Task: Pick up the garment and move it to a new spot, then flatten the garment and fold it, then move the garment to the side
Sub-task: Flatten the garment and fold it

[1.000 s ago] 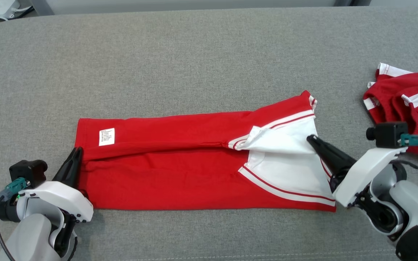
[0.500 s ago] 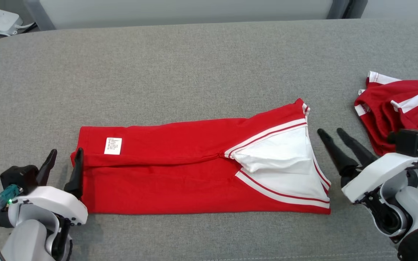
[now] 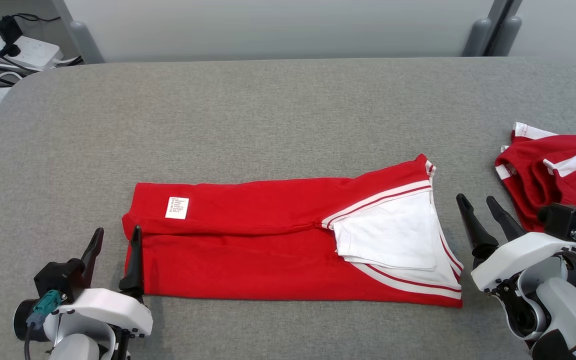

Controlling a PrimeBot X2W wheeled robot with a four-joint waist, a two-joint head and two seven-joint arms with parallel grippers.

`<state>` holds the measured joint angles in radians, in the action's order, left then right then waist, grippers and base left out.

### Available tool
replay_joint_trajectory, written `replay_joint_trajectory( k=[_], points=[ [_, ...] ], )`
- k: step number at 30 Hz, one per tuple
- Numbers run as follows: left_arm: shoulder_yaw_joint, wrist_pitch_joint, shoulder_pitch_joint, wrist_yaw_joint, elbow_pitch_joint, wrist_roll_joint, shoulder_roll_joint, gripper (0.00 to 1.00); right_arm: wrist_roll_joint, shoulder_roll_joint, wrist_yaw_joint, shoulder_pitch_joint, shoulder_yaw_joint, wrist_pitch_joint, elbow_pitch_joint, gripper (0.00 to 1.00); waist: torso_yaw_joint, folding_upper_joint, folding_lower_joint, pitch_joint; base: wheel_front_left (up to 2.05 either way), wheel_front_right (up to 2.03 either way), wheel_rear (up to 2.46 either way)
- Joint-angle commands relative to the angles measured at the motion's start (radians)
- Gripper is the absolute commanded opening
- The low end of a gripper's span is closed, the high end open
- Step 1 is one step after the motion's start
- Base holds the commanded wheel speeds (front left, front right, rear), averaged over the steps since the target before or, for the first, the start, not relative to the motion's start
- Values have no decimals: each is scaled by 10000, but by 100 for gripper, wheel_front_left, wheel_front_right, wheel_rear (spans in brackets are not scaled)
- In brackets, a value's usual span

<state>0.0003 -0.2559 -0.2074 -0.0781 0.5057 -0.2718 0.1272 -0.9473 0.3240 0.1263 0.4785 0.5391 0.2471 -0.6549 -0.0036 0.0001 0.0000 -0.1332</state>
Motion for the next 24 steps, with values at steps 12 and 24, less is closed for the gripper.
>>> replay_joint_trajectory(
  k=[12,24],
  points=[
    [560,-59,283,-276,-943,672,-507,100,1568,-803,44,-240,-1122,145,-1566,100,1011,-1,0,-176,0,0,0],
    [616,-59,211,-456,-1174,676,-708,100,2062,-1427,44,-40,-1785,145,-2801,100,1591,-1,0,-514,0,0,0]
  ],
)
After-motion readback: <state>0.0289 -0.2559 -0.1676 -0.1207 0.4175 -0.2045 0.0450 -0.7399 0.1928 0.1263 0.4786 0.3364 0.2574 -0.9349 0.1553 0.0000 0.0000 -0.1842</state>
